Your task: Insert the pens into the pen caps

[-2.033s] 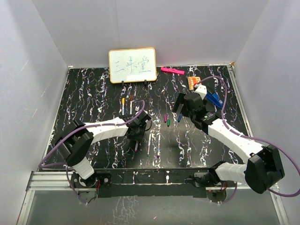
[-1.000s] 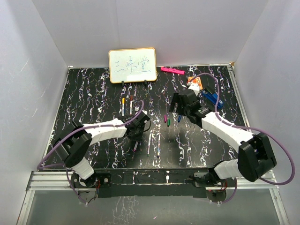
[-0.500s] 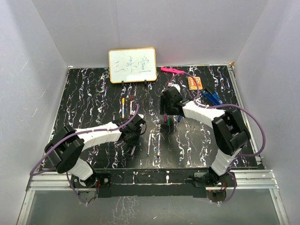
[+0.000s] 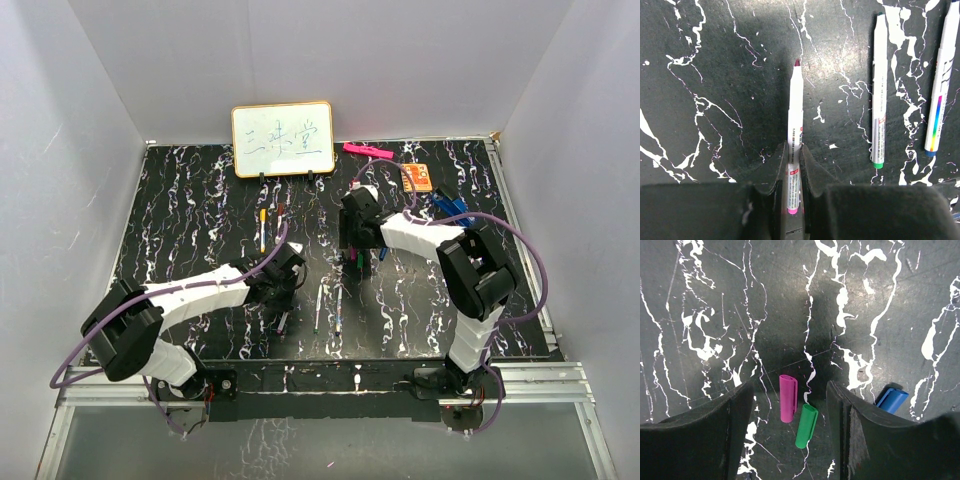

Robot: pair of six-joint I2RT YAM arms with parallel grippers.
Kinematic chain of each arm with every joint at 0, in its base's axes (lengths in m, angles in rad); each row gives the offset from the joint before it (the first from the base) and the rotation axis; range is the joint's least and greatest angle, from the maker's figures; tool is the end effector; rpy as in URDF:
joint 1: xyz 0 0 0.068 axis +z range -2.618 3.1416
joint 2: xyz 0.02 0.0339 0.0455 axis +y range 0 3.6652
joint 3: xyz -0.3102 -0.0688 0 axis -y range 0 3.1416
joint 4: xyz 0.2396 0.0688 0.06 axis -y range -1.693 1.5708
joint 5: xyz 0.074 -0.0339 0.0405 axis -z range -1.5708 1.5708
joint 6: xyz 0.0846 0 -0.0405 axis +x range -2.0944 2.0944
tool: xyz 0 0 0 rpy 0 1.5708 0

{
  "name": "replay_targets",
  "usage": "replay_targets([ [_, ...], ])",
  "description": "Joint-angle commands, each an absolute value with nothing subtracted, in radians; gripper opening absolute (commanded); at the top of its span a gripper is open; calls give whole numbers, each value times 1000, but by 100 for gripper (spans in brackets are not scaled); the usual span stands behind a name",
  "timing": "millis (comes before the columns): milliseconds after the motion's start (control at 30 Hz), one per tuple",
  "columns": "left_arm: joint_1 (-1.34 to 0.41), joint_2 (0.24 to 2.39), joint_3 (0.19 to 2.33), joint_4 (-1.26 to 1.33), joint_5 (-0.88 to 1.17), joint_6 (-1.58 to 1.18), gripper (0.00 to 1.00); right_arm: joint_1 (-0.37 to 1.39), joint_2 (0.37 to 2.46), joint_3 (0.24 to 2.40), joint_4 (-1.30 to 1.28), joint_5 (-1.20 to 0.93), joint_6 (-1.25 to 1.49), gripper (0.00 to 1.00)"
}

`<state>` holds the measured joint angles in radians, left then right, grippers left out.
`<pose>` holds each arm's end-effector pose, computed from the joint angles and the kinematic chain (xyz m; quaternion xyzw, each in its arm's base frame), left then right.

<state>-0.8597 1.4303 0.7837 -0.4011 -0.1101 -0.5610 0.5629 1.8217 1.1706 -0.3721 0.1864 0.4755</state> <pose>0.1917 -0.2083 0.1872 0.1294 0.9559 -0.1281 0.2304 0.3515 0.2033 0.1823 -0.0167 0.9588 0.0558 0.2782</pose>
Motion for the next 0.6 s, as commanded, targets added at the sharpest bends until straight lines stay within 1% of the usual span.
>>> replay_targets([
  [0, -865, 1393, 786, -432, -89, -568, 0, 571, 1825, 1210, -361, 190, 468, 56],
  [567, -864, 1388, 787, -422, -92, -574, 0, 596, 1866, 1205, -372, 224, 445, 51],
])
